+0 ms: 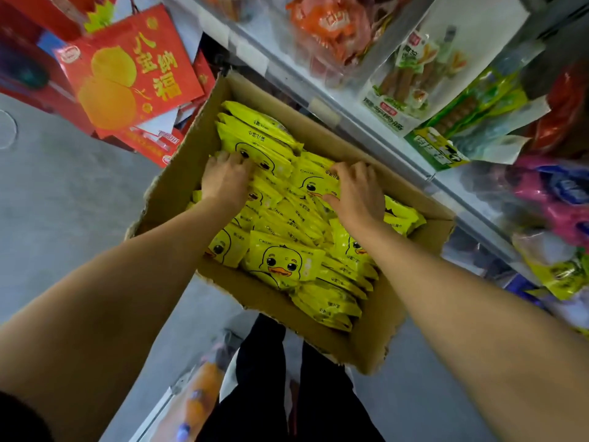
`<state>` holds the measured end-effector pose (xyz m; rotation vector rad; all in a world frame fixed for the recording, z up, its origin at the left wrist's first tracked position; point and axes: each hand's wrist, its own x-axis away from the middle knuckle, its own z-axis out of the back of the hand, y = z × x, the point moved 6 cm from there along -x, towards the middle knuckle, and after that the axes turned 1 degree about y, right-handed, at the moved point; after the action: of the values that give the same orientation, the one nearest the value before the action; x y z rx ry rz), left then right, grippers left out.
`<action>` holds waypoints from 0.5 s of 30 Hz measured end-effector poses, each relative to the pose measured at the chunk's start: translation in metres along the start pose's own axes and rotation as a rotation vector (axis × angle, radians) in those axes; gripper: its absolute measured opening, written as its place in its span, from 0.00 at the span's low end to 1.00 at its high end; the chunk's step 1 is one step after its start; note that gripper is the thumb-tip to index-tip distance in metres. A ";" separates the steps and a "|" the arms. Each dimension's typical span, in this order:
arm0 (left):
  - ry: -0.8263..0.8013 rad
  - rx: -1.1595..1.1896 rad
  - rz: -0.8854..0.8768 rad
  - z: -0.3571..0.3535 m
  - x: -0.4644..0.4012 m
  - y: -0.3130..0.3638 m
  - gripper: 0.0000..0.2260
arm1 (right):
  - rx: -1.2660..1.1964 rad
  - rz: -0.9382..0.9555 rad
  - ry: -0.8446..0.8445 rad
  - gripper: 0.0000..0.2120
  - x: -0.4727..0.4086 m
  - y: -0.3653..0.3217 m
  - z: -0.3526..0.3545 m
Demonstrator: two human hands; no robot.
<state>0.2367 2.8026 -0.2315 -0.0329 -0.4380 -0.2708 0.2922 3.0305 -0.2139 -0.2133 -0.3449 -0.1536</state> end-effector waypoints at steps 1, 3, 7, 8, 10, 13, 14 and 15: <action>0.012 -0.019 -0.009 0.002 0.002 0.000 0.18 | 0.018 -0.014 0.002 0.23 -0.001 -0.001 0.000; 0.027 -0.028 -0.030 0.003 0.006 -0.001 0.17 | 0.029 -0.043 0.010 0.18 -0.004 -0.002 -0.002; -0.064 0.209 -0.031 -0.003 0.020 -0.003 0.18 | -0.048 -0.094 0.037 0.05 0.001 -0.002 0.003; -0.113 0.332 -0.014 -0.004 0.025 -0.003 0.18 | -0.073 -0.092 0.056 0.04 0.004 -0.001 0.007; -0.192 0.546 0.002 -0.006 0.038 0.000 0.15 | -0.135 -0.058 0.074 0.02 0.011 0.000 0.018; -0.245 0.696 -0.031 0.001 0.058 0.007 0.12 | -0.346 -0.032 -0.003 0.02 0.026 0.003 0.036; -0.264 0.723 -0.048 0.007 0.063 0.011 0.12 | -0.412 -0.040 -0.039 0.03 0.032 0.004 0.043; -0.283 0.750 -0.070 0.014 0.067 0.016 0.11 | -0.458 -0.042 -0.063 0.04 0.038 0.005 0.051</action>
<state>0.2933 2.8023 -0.1896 0.6856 -0.8007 -0.1575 0.3122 3.0426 -0.1540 -0.6648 -0.3738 -0.2669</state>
